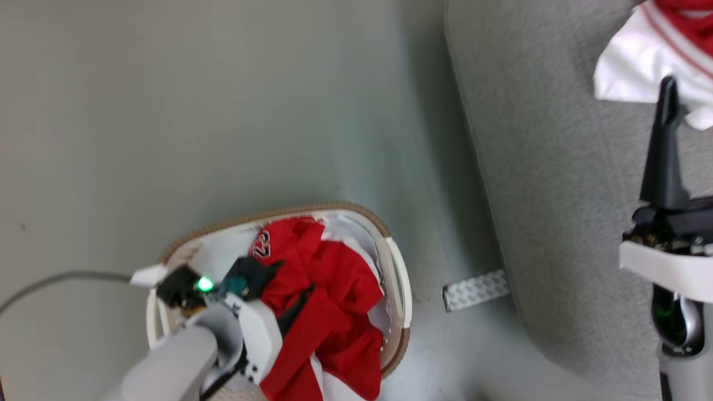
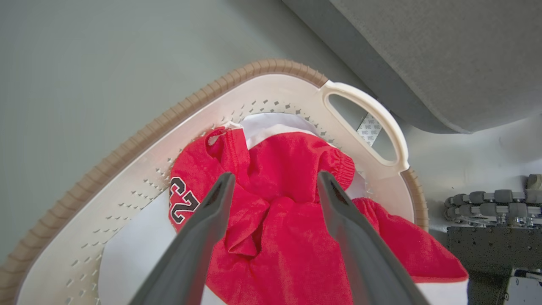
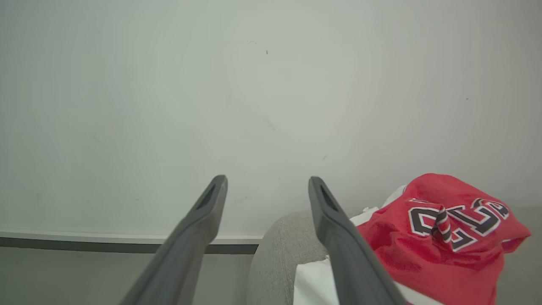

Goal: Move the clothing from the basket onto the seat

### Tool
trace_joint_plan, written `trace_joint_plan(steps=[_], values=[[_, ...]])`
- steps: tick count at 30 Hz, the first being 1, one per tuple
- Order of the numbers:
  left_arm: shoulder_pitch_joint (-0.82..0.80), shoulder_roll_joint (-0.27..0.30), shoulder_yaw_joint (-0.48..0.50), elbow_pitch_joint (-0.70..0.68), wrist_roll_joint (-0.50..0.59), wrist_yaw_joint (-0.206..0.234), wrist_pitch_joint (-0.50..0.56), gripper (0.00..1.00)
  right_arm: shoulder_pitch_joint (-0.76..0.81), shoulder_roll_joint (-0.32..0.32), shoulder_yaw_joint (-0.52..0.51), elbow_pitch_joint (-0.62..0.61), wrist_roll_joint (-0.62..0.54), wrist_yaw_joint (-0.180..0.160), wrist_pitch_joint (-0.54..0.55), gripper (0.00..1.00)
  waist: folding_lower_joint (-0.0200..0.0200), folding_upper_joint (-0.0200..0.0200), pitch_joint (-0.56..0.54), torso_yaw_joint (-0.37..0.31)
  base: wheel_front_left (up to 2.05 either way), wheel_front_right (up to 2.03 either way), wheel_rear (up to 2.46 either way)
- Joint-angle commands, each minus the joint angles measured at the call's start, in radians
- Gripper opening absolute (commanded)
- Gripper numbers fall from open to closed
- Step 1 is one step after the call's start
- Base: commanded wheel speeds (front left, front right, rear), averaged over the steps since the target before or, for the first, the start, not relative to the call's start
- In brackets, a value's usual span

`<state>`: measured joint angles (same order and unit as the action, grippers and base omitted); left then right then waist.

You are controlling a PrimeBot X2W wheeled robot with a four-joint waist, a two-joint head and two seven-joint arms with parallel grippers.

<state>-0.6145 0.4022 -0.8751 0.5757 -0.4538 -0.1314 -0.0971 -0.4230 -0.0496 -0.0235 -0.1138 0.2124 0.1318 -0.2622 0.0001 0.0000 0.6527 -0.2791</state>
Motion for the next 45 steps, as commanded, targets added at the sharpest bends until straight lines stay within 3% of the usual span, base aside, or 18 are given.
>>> trace_joint_plan(steps=[1, 15, 24, 25, 26, 27, 28, 45], values=[[-0.053, 0.015, -0.031, 0.018, -0.005, 0.001, 0.009, 1.0, -0.033, 0.0, -0.004, -0.017, 0.009, -0.002, -0.002, 1.0, -0.0001, 0.0, 0.071, -0.003, 0.0, 0.0, 0.0], [-0.28, 0.03, -0.312, 0.233, -0.013, 0.001, 0.067, 1.0, -0.123, 0.0, 0.017, -0.074, 0.045, -0.002, -0.002, 1.0, -0.0001, 0.0, 0.241, -0.056, 0.0, 0.0, 0.0], [-0.37, -0.003, -0.387, 0.393, 0.055, 0.001, 0.137, 1.0, -0.116, 0.0, 0.02, -0.077, 0.065, -0.002, -0.002, 1.0, -0.0001, 0.0, 0.298, -0.093, 0.0, 0.0, 0.0], [-0.373, -0.008, -0.391, 0.409, 0.055, 0.001, 0.149, 0.96, -0.114, 0.0, 0.017, -0.076, 0.067, -0.002, -0.002, 1.0, -0.0001, 0.0, 0.299, -0.094, 0.0, 0.0, 0.0], [-0.376, -0.013, -0.394, 0.422, 0.061, 0.001, 0.158, 0.49, -0.112, 0.0, 0.016, -0.075, 0.069, -0.002, -0.002, 1.0, -0.0001, 0.0, 0.3, -0.094, 0.0, 0.0, 0.0], [-0.374, -0.018, -0.396, 0.429, 0.061, 0.001, 0.158, 0.28, -0.11, 0.0, 0.015, -0.074, 0.072, -0.002, -0.002, 1.0, -0.0001, 0.0, 0.299, -0.095, 0.0, 0.0, 0.0], [-0.373, -0.021, -0.398, 0.435, 0.057, 0.001, 0.154, 0.0, -0.108, 0.0, 0.014, -0.073, 0.073, -0.002, -0.002, 1.0, -0.0001, 0.0, 0.299, -0.096, 0.0, 0.0, 0.0], [-0.335, -0.064, -0.406, 0.455, -0.016, 0.001, 0.054, 0.0, -0.116, 0.0, 0.007, -0.044, 0.053, -0.002, -0.002, 1.0, -0.0001, 0.0, 0.192, -0.075, 0.0, 0.0, 0.0]])
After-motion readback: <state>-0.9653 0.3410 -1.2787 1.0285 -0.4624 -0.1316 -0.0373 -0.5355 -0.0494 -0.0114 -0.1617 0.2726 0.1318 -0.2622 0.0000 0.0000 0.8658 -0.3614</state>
